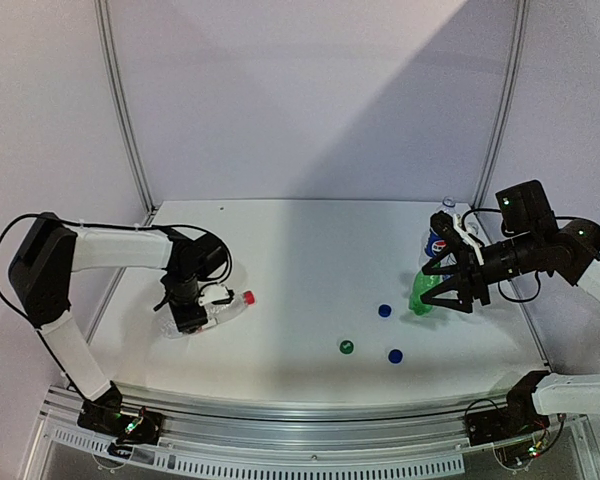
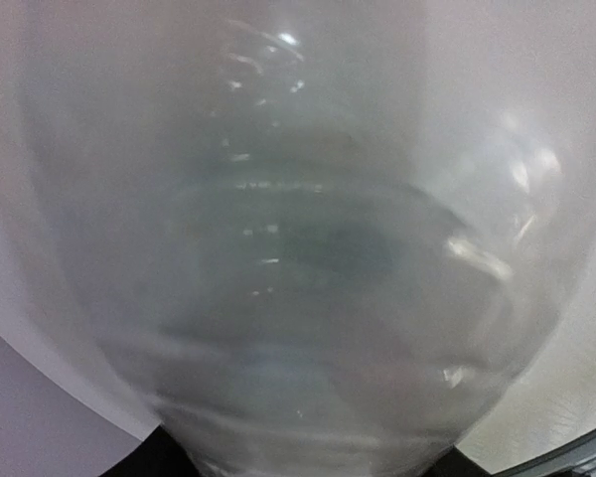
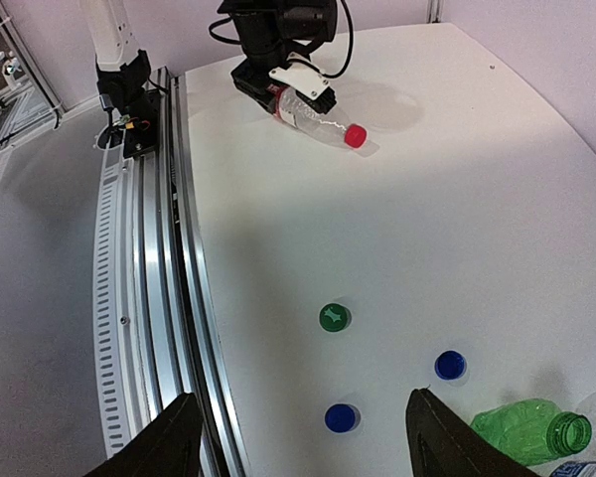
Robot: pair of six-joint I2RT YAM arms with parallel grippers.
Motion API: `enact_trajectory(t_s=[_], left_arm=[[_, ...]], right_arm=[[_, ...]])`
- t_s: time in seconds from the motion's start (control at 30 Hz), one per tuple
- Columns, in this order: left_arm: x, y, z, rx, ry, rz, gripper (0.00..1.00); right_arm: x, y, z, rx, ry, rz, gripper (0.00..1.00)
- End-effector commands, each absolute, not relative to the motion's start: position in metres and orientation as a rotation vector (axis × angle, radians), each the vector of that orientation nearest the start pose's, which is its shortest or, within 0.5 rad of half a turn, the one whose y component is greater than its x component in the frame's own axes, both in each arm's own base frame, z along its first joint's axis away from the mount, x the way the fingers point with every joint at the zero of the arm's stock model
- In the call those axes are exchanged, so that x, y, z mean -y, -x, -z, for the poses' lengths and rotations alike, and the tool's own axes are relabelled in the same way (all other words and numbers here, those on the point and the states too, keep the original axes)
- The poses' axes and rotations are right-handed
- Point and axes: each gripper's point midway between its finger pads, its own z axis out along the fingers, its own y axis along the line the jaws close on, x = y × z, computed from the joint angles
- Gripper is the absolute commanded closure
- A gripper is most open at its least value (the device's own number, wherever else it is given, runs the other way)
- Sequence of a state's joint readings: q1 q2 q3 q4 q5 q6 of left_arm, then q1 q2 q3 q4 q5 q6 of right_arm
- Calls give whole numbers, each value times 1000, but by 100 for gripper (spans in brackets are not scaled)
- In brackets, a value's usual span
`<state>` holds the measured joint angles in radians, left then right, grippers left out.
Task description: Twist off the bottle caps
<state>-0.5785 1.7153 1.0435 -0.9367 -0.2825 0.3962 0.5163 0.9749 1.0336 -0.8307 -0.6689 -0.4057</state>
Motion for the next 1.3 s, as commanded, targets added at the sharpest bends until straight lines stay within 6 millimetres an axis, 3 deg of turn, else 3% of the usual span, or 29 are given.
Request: enact_trajectory(t_s=[0.0, 0.1, 0.2, 0.3, 0.37, 0.47, 0.5, 0.57, 0.7, 0.8, 0.9, 1.03, 1.1, 1.27], left_arm=[[130, -270, -25, -2720, -1478, -431, 43], [138, -276, -34, -2689, -1454, -459, 49], [162, -284, -56, -2594, -1430, -468, 52], [201, -294, -86, -2381, -1418, -490, 52], [238, -297, -115, -2206, -1362, -447, 51], [285, -286, -142, -2014, -1265, -337, 54], [299, -279, -147, -1968, -1240, -304, 55], [324, -269, -154, -1892, -1178, -247, 61], [354, -262, -151, -1771, -1081, -163, 70], [367, -263, -145, -1682, -1036, -135, 78], [368, -261, -130, -1633, -1048, -208, 82], [366, -252, -117, -1580, -1068, -281, 82], [364, -249, -107, -1588, -1081, -292, 82], [368, -247, -102, -1624, -1081, -261, 81]], right_arm=[[-222, -169, -258, -1874, 1314, -851, 28], [-221, -171, -256, -1881, 1314, -843, 28], [-221, -176, -254, -1887, 1308, -815, 28], [-219, -188, -254, -1887, 1278, -747, 28], [-221, -201, -256, -1888, 1232, -716, 29], [-225, -208, -266, -1856, 1222, -715, 31], [-229, -208, -271, -1837, 1244, -731, 32], [-239, -188, -281, -1775, 1357, -864, 33], [-255, -176, -305, -1642, 1471, -1025, 36], [-267, -190, -320, -1678, 1444, -1084, 39], [-272, -210, -304, -1888, 1409, -1109, 34], [-276, -219, -253, -2131, 1408, -1179, 2], [-281, -228, -233, -2159, 1373, -1187, 1], [-288, -228, -219, -2107, 1314, -1138, 1]])
